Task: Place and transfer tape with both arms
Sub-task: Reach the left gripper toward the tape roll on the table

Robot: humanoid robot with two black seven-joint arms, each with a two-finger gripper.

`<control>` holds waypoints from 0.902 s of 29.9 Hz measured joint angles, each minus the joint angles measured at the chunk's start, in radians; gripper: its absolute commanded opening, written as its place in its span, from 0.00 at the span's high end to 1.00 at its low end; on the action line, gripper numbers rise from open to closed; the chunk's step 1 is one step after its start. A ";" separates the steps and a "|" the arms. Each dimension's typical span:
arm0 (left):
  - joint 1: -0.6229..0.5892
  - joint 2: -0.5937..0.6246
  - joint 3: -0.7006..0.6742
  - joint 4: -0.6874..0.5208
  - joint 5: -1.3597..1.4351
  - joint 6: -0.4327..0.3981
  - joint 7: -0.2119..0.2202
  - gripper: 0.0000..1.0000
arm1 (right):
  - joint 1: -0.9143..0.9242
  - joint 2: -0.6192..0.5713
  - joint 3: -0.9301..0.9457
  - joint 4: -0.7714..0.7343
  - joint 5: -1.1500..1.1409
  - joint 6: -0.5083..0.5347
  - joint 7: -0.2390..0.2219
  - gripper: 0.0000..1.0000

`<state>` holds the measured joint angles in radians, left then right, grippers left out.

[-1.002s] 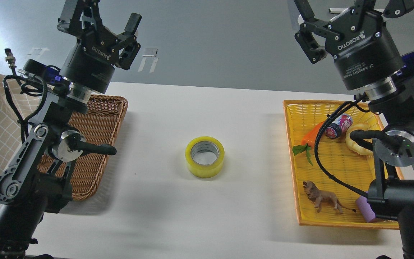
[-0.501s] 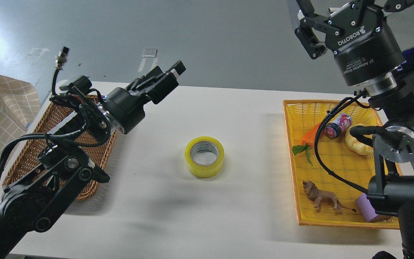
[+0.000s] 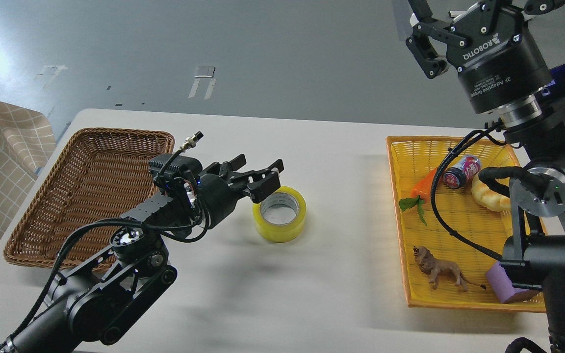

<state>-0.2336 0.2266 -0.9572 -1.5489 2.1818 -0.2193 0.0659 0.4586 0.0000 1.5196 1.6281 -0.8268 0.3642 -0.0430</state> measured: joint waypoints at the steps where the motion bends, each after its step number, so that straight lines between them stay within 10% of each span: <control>1: 0.002 -0.005 0.002 0.007 0.000 0.000 -0.001 0.02 | 0.000 0.000 0.003 0.000 0.000 0.000 0.000 0.00; 27: 0.007 -0.056 0.051 0.187 0.000 0.026 0.028 0.02 | -0.011 -0.006 0.049 0.010 0.000 -0.005 0.000 0.00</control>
<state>-0.2265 0.1707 -0.9057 -1.3624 2.1818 -0.1937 0.0935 0.4472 -0.0056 1.5687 1.6377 -0.8268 0.3589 -0.0430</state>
